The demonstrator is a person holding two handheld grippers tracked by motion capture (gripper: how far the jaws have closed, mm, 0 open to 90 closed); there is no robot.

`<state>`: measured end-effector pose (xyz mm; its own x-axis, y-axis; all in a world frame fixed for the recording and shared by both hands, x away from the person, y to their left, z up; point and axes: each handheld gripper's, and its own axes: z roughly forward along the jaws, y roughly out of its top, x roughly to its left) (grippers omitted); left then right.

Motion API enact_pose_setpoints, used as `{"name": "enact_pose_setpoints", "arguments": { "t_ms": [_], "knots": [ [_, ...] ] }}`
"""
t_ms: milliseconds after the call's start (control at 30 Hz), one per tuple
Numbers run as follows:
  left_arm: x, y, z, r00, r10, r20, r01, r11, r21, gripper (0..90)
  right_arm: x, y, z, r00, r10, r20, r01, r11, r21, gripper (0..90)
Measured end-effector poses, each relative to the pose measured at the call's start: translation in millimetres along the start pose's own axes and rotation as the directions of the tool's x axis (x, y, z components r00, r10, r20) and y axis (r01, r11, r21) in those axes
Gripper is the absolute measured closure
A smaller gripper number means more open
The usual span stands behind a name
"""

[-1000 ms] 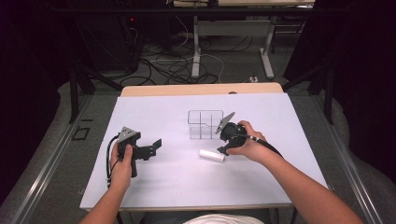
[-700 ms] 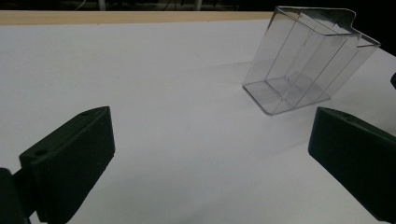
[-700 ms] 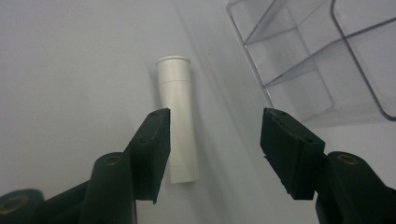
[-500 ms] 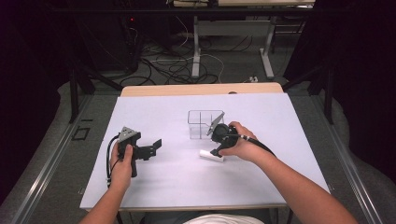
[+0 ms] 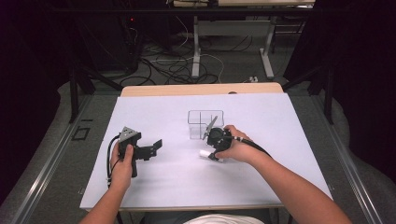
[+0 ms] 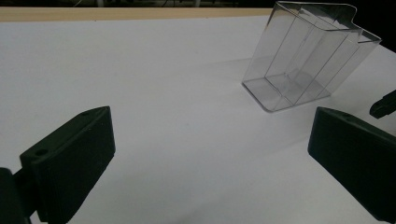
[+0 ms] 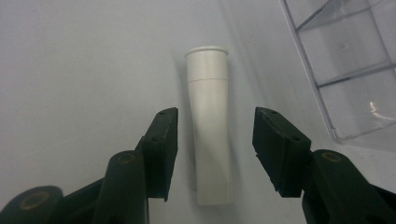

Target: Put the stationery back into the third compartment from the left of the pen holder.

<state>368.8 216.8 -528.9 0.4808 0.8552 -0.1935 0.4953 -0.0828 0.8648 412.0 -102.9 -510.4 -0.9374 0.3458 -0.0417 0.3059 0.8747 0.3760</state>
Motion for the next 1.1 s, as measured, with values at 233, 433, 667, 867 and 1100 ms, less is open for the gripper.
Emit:
{"name": "enact_pose_setpoints", "arguments": {
  "t_ms": [233, 433, 667, 867, 1100],
  "knots": [
    [0.0, 0.1, -0.1, 1.0000, 0.001, 0.002, -0.001, 1.0000, 0.000, 0.5, 0.7, 2.2, 9.9, 0.9999, 0.009, -0.012, -0.008, 0.999, 0.039, 55.5],
    [0.3, 0.0, 0.2, 1.0000, 0.000, 0.002, 0.000, 1.0000, 0.004, 0.5, -0.8, 3.0, 13.4, 0.9996, 0.008, -0.028, -0.006, 0.999, 0.048, 60.3],
    [0.1, 0.0, 0.2, 1.0000, -0.002, 0.003, 0.002, 1.0000, 0.001, 0.5, -1.0, 3.7, 16.4, 0.9992, 0.013, -0.038, -0.010, 0.998, 0.069, 64.7],
    [0.1, 0.0, 0.4, 1.0000, 0.002, 0.006, -0.002, 1.0000, 0.006, 0.5, -1.0, 3.9, 17.1, 0.9992, -0.003, -0.039, 0.006, 0.997, 0.080, 68.4],
    [0.1, -0.2, 0.6, 1.0000, -0.001, 0.006, 0.001, 1.0000, 0.006, 0.6, -2.3, 3.5, 16.9, 0.9989, -0.028, -0.037, 0.031, 0.996, 0.083, 69.2]
  ]
}}
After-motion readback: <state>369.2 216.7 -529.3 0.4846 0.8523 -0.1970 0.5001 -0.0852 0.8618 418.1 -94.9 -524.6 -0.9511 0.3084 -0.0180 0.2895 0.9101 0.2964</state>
